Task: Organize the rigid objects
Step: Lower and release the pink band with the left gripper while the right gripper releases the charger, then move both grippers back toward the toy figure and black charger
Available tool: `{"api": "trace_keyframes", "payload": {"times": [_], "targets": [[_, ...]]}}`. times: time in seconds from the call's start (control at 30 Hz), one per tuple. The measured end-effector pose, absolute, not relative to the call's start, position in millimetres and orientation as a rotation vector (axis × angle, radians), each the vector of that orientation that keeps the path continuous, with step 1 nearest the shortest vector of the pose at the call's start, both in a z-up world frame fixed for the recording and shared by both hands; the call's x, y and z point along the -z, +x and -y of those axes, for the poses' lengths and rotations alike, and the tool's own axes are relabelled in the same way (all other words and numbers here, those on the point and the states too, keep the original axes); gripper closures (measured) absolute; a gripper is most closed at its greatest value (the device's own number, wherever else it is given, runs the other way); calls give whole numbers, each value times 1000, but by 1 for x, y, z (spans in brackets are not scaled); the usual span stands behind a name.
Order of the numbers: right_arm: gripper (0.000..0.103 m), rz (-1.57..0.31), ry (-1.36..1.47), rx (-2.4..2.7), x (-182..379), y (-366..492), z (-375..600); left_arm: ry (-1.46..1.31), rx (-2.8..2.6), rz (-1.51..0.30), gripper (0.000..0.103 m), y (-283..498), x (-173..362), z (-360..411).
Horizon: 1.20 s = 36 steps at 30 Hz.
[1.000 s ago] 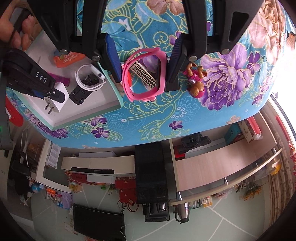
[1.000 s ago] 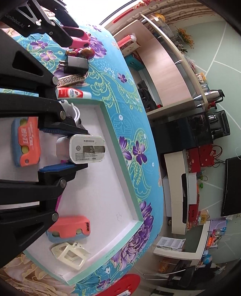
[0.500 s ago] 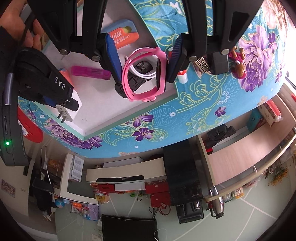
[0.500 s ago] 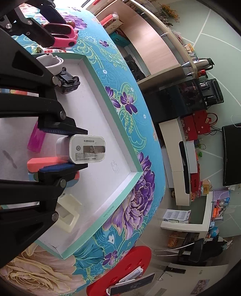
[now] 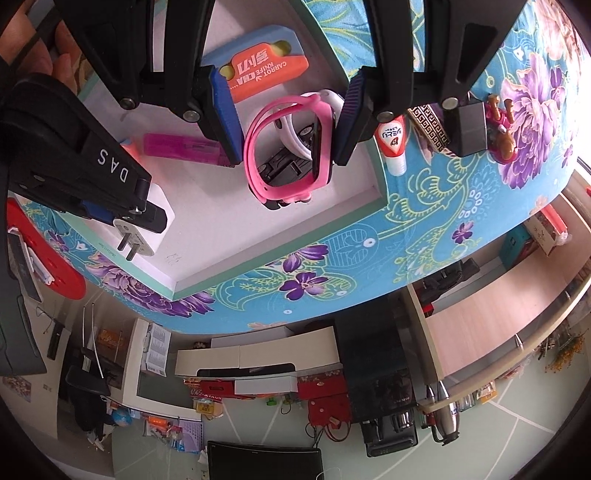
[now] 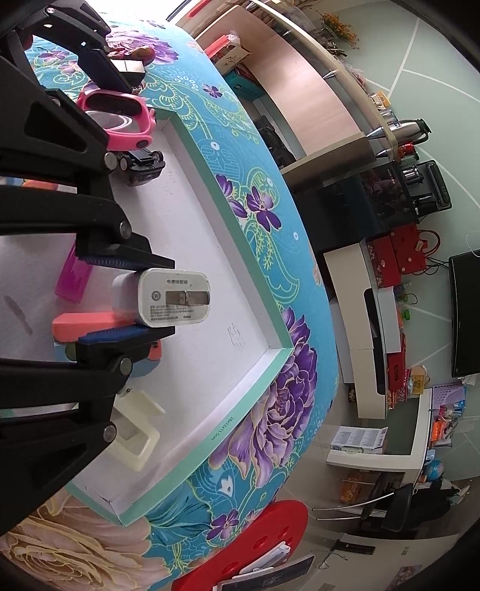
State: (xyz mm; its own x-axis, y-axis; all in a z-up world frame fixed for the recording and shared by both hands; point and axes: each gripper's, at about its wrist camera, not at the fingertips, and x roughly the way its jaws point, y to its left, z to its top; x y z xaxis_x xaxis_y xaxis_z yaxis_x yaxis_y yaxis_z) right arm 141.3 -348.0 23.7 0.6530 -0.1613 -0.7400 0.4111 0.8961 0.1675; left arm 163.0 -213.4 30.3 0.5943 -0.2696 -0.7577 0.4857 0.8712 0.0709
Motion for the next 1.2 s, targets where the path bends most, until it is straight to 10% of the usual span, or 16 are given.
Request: {"api": "trace_keyframes", "payload": {"times": [0.73,1.1,1.2], "targets": [[68,-770,361,316,-34,137,350,259,404,-809,42,160,-41,201],[63,-761,352,293,-40,136,348,78,306,-778,10,172,-62,161],[45,-767,343,281,-39,138,344,31,258,-777,4,176,-63,150]]}}
